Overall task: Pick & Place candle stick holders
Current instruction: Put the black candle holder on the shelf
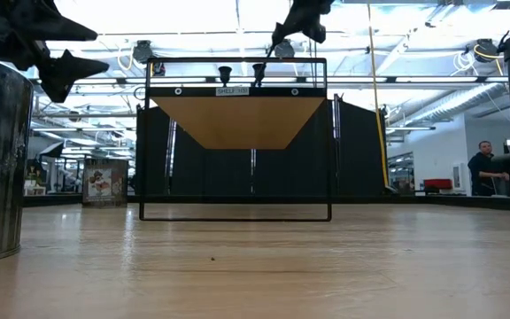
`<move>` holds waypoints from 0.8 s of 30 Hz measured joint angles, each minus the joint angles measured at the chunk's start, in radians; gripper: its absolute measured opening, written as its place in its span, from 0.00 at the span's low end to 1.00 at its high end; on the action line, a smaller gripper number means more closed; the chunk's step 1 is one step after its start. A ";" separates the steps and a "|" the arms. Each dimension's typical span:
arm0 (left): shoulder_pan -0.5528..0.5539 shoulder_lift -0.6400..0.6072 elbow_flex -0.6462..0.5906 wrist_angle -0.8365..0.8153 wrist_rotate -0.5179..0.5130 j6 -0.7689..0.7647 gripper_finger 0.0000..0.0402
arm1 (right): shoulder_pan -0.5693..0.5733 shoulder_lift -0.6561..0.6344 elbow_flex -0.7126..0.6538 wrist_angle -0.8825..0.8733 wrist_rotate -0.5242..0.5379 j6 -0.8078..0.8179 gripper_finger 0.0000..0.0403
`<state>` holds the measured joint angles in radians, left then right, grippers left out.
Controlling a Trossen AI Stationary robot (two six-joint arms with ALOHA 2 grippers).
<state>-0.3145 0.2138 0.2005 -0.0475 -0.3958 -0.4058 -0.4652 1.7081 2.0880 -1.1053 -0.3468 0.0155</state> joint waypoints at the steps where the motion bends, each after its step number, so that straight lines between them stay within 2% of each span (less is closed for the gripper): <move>1: 0.000 0.000 0.000 0.000 -0.005 0.000 0.62 | 0.000 0.000 0.000 -0.001 0.001 0.000 0.00; 24: 0.000 0.000 0.000 0.000 -0.006 0.004 0.62 | -0.005 0.025 0.000 -0.015 0.001 -0.004 0.00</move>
<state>-0.3145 0.2138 0.2005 -0.0475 -0.4023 -0.4023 -0.4706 1.7332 2.0876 -1.1198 -0.3458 0.0111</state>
